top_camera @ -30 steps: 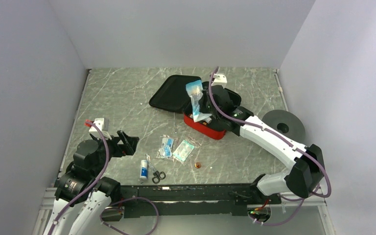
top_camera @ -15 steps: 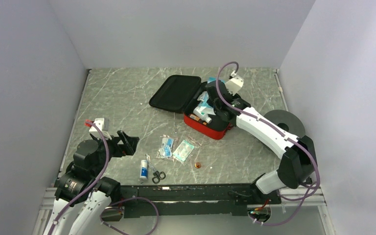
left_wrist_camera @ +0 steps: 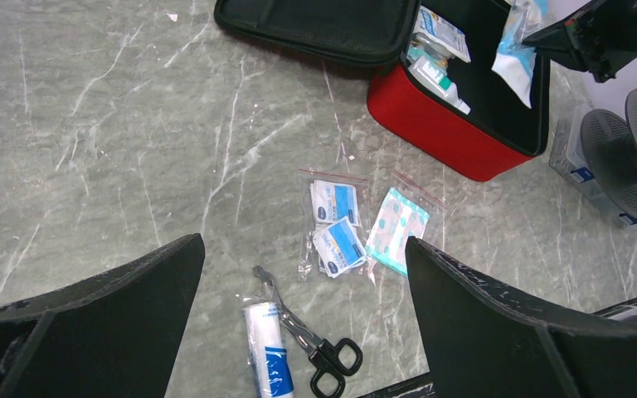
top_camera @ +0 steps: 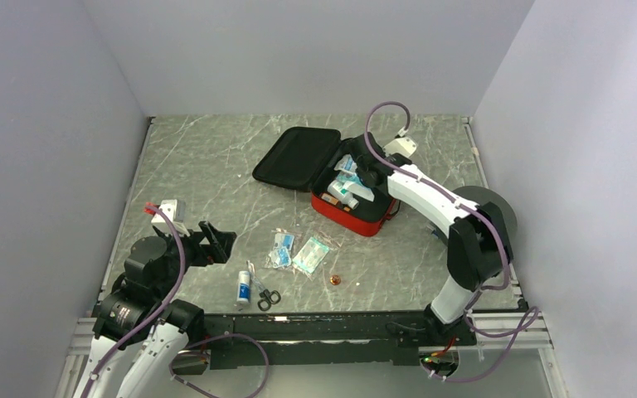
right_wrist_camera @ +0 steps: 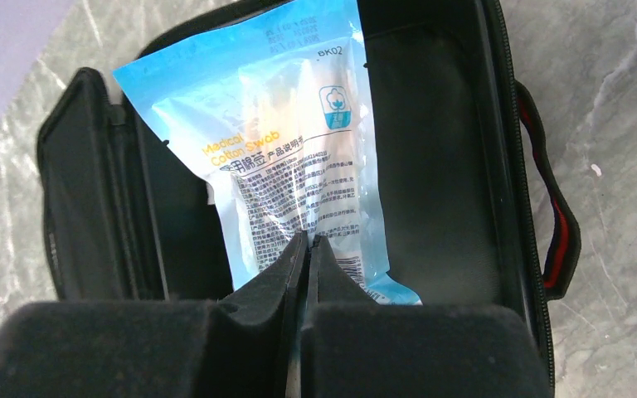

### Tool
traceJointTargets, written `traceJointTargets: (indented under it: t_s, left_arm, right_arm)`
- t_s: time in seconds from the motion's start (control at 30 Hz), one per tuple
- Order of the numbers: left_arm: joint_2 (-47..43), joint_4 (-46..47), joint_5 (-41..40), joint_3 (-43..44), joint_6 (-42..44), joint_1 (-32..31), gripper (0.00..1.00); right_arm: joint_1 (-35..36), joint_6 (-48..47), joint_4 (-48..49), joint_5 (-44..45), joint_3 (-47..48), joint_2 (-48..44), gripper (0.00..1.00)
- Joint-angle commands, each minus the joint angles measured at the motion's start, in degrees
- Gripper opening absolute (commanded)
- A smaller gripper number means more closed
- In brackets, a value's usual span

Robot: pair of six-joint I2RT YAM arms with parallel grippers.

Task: Organize the medicine kit
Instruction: Place the medical item at the medicine box.

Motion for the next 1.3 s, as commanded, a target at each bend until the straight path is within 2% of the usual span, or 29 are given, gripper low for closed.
traceJointTargets:
  t_s: [0.0, 1.13, 1.27]
  left_arm:
    - [0.59, 1.18, 0.51, 1.95, -0.45, 0.07, 0.99]
    - [0.94, 1.18, 0.64, 1.95, -0.46, 0.1, 0.99]
    - [0.95, 1.13, 0.55, 1.95, -0.41, 0.1, 0.99]
  right_arm:
    - [-0.86, 3.31, -2.14, 0.93, 2.17, 2.16, 0.0]
    - [-9.75, -2.83, -1.0, -6.04, 1.5, 15.47, 0.0]
    - [-9.87, -5.15, 0.19, -7.07, 1.38, 16.19, 0.17]
